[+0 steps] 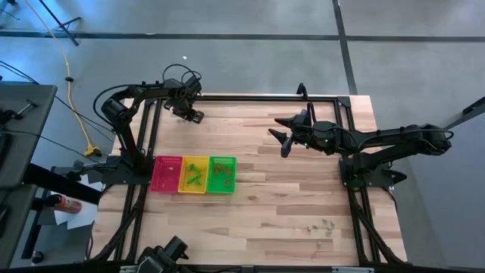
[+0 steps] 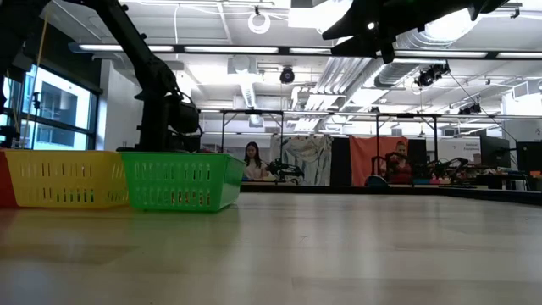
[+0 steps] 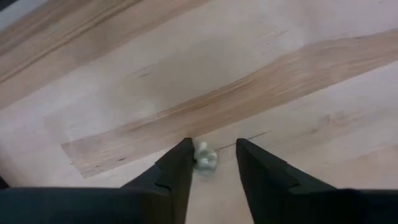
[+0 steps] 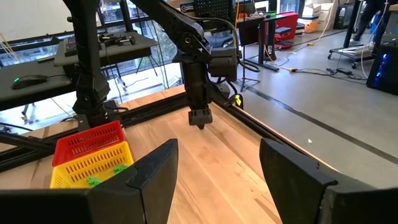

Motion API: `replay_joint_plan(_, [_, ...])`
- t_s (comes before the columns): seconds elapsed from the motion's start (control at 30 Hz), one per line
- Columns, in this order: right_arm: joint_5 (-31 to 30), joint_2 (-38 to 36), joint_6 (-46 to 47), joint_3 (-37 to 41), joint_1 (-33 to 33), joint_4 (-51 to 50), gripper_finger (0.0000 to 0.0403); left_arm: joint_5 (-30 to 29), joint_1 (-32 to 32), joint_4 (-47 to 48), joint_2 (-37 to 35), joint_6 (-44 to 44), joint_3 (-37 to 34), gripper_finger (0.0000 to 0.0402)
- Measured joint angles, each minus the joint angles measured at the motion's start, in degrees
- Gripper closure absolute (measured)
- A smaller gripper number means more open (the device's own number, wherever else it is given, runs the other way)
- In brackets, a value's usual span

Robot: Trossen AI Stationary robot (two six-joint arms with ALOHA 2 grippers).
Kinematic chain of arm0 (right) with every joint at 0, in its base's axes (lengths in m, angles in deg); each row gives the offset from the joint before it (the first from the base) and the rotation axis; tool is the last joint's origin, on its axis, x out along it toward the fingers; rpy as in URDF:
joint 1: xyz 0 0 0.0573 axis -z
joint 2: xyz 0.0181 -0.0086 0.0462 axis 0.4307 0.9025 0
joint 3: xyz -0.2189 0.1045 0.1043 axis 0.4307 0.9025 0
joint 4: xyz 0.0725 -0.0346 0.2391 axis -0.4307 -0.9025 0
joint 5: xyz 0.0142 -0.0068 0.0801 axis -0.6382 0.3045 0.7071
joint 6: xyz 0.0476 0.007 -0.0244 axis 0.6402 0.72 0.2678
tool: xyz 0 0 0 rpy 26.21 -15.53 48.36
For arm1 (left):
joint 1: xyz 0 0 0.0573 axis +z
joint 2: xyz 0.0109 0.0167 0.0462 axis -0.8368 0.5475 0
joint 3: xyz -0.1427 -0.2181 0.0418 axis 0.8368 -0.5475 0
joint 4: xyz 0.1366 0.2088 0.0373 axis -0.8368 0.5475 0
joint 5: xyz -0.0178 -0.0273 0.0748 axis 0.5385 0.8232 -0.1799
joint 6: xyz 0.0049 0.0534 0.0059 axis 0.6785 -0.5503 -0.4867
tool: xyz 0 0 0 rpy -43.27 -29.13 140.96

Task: Sort Halloween decoration
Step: Put the white skull toy into the red bin

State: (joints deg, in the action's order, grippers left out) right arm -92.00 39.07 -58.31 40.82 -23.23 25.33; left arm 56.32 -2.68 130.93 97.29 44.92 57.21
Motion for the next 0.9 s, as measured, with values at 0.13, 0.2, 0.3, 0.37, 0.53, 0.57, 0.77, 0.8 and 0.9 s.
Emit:
replay_joint_plan(0.13, [0.0, 0.0, -0.2, 0.0, 0.0, -0.1, 0.0181, 0.7, 0.0, 0.0, 0.1, -0.7, 0.0, 0.0328])
replay_joint_plan(0.2, [0.0, 0.0, -0.2, 0.0, 0.0, -0.3, 0.0181, 0.9, 0.0, -0.1, 0.1, -1.2, 0.0, 0.0347])
replay_joint_plan(0.3, [0.0, 0.0, -0.2, 0.0, 0.0, -0.9, 0.0181, 1.6, 0.0, 0.0, 0.0, -2.1, 0.0, 0.0371])
replay_joint_plan(0.37, [0.0, 0.0, -0.2, 0.0, 0.0, -1.3, 0.0181, 1.9, 0.1, 0.0, 0.0, -2.1, 0.0, 0.0383])
replay_joint_plan(0.53, [0.0, 0.0, -0.2, 0.0, 0.0, -1.8, 0.0181, 2.0, -0.1, 0.0, -1.2, -2.2, -0.2, 0.0389])
replay_joint_plan(0.57, [0.0, 0.0, -0.2, 0.0, 0.0, -1.8, 0.0181, 2.0, -0.1, -0.2, -1.7, -2.5, -0.3, 0.0388])
replay_joint_plan(0.77, [-0.2, 0.0, -0.2, 0.0, 0.0, -1.8, 0.0181, 2.7, -0.2, -3.0, -8.2, -3.4, -0.4, 0.0388])
replay_joint_plan(0.8, [-0.2, 0.0, -0.2, 0.0, 0.0, -1.8, 0.0181, 2.7, -0.2, -3.8, -9.3, -3.7, -0.4, 0.0388])
replay_joint_plan(0.9, [-0.2, 0.0, -0.2, 0.0, 0.0, -1.9, 0.0181, 3.8, -0.5, -5.6, -13.1, -3.6, -0.6, 0.0388])
